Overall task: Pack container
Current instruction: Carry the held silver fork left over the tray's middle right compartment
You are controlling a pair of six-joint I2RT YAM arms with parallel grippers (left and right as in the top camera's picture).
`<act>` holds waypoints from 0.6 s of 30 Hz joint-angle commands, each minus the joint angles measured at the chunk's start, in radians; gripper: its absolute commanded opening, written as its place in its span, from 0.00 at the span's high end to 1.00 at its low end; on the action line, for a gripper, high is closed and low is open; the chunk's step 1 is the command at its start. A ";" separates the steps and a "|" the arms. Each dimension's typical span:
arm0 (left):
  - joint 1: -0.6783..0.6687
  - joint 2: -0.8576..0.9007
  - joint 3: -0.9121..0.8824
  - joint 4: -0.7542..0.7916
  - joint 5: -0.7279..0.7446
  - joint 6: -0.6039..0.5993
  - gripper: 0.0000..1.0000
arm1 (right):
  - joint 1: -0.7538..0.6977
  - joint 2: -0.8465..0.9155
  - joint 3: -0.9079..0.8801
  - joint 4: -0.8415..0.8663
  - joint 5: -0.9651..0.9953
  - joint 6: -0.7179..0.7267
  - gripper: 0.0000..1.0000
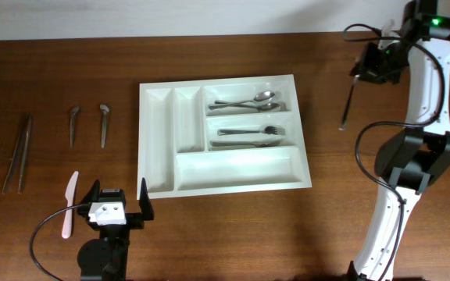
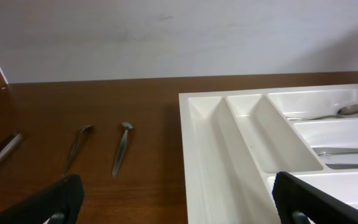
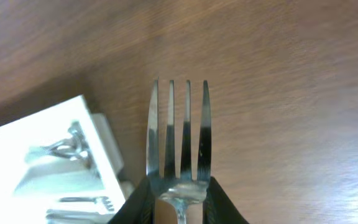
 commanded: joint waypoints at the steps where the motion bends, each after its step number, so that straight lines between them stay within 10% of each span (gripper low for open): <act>1: 0.005 -0.006 -0.003 0.000 0.003 0.015 0.01 | 0.050 0.005 0.024 -0.009 -0.038 0.098 0.96; 18: 0.005 -0.006 -0.003 0.000 0.003 0.015 0.01 | 0.245 0.005 0.024 -0.003 -0.030 0.648 0.96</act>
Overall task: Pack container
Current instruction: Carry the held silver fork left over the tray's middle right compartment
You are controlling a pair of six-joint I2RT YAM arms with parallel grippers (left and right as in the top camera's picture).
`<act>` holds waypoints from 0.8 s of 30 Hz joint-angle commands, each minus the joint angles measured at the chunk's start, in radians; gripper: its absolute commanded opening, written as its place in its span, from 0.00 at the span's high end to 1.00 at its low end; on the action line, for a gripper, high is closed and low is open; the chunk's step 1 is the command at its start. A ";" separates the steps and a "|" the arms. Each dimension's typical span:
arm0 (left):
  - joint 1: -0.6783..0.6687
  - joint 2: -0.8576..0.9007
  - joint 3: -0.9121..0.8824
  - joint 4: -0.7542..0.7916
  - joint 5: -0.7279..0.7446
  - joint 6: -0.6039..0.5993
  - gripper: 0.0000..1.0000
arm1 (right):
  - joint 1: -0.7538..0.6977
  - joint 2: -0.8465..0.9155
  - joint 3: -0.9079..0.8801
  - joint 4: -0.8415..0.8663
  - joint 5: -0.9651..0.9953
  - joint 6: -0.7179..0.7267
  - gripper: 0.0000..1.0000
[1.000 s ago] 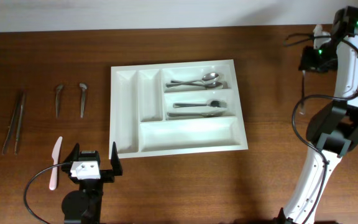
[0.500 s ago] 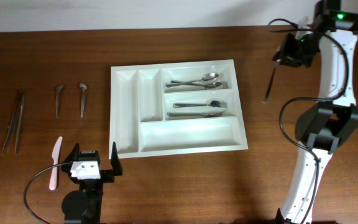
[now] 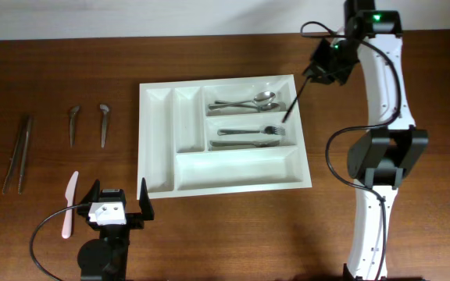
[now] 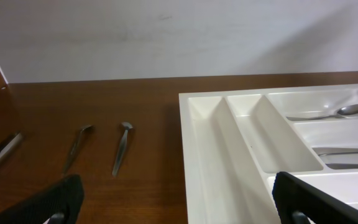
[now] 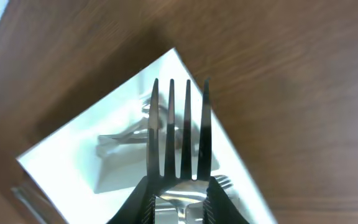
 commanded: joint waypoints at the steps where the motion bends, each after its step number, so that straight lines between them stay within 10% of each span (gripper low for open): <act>1: 0.005 -0.006 -0.003 0.000 0.003 0.015 0.01 | 0.033 0.005 0.023 -0.001 -0.005 0.240 0.96; 9: 0.005 -0.006 -0.003 0.000 0.003 0.015 0.01 | 0.094 0.005 0.023 -0.083 0.014 0.496 0.96; 24: 0.005 -0.006 -0.003 0.000 0.003 0.015 0.01 | 0.181 -0.002 0.023 -0.237 0.164 0.556 0.96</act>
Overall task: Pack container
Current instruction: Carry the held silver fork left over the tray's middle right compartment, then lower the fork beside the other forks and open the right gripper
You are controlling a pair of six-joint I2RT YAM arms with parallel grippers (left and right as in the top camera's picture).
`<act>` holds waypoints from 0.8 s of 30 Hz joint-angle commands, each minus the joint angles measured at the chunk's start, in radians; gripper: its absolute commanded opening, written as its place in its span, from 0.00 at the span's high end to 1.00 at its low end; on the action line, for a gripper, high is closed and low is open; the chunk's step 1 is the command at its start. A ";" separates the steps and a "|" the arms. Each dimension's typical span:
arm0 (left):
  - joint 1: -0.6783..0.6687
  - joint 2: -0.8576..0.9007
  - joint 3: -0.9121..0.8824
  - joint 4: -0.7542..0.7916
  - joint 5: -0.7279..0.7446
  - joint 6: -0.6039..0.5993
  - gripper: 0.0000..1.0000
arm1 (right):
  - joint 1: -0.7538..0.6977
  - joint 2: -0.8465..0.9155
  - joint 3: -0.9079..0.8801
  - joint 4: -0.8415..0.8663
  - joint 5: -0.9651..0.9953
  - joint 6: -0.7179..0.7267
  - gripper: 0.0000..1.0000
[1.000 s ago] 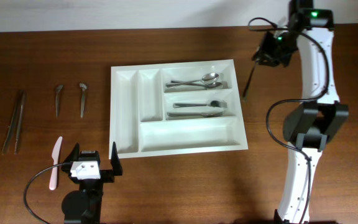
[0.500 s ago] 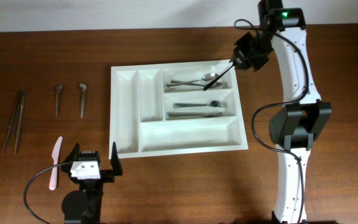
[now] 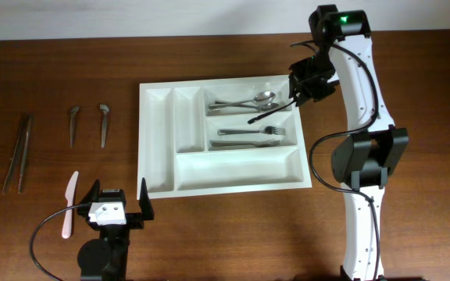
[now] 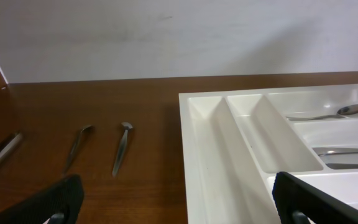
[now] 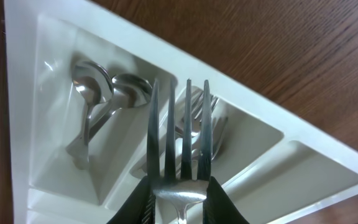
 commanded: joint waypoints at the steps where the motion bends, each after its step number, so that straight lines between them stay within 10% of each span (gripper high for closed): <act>1: 0.005 -0.006 -0.003 0.000 0.003 0.015 0.01 | 0.071 -0.002 0.020 -0.006 0.022 0.039 0.96; 24: 0.005 -0.006 -0.003 0.000 0.003 0.015 0.01 | 0.167 0.000 0.009 -0.006 0.095 0.450 0.93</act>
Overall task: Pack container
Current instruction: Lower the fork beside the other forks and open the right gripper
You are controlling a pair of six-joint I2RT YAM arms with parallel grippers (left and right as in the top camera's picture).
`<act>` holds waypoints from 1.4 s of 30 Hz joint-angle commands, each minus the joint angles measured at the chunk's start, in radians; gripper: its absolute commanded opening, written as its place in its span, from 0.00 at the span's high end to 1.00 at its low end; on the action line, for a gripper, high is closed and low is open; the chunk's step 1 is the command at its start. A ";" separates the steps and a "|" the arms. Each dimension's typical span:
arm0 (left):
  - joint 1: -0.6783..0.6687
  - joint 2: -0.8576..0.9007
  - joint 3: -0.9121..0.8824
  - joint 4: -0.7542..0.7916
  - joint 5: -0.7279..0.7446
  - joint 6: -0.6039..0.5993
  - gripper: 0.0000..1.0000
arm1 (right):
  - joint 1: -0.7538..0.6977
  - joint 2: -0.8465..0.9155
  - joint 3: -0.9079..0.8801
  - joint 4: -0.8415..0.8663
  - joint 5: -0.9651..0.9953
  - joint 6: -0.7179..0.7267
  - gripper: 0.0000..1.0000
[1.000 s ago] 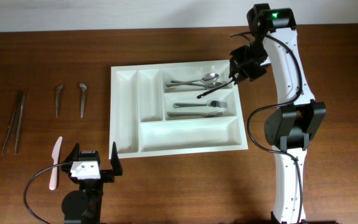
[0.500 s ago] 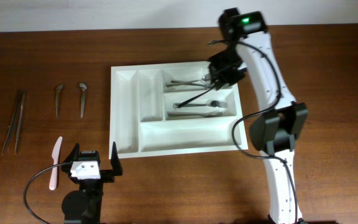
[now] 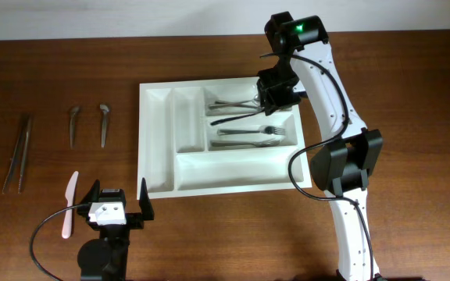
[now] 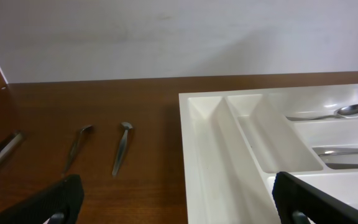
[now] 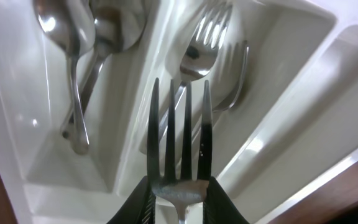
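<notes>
A white cutlery tray (image 3: 156, 140) lies mid-table. Its upper right slot holds spoons (image 3: 244, 102); the slot below holds forks (image 3: 246, 137). My right gripper (image 3: 276, 92) hangs over the tray's right part, shut on a steel fork (image 3: 237, 118) that points left across the divider between those slots. The right wrist view has the held fork (image 5: 179, 137), tines up, clamped by the gripper (image 5: 179, 194) above the lying forks (image 5: 211, 59) and spoons (image 5: 76, 81). My left gripper (image 3: 118, 193) rests open at the tray's front left corner, empty (image 4: 179, 208).
On the wood left of the tray lie two small steel utensils (image 3: 73, 125) (image 3: 104, 123), a long pair of tongs (image 3: 18, 152) and a pink knife (image 3: 69, 204). The left wrist view shows the tray's narrow left slots (image 4: 253, 137) and the small utensils (image 4: 122, 146).
My right gripper has moved left and further over the tray with the fork, which now lies lower and flatter across the spoon and fork slots. The left arm has not moved.
My right gripper first held the fork over bare wood far right of the tray. It then stood at the tray's back right corner, then over its right edge, and now over the cutlery slots. My left gripper stayed open and still.
</notes>
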 commanded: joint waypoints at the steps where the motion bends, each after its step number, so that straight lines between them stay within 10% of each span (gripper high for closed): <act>1: 0.005 -0.006 -0.003 0.000 0.003 0.015 0.01 | 0.006 0.000 0.005 -0.006 0.082 0.103 0.94; 32: 0.005 -0.006 -0.003 0.000 0.003 0.015 0.01 | 0.060 0.000 -0.196 0.029 0.220 0.336 0.85; 42: 0.005 -0.006 -0.003 0.000 0.003 0.015 0.01 | 0.060 0.000 -0.197 0.033 0.222 0.335 0.49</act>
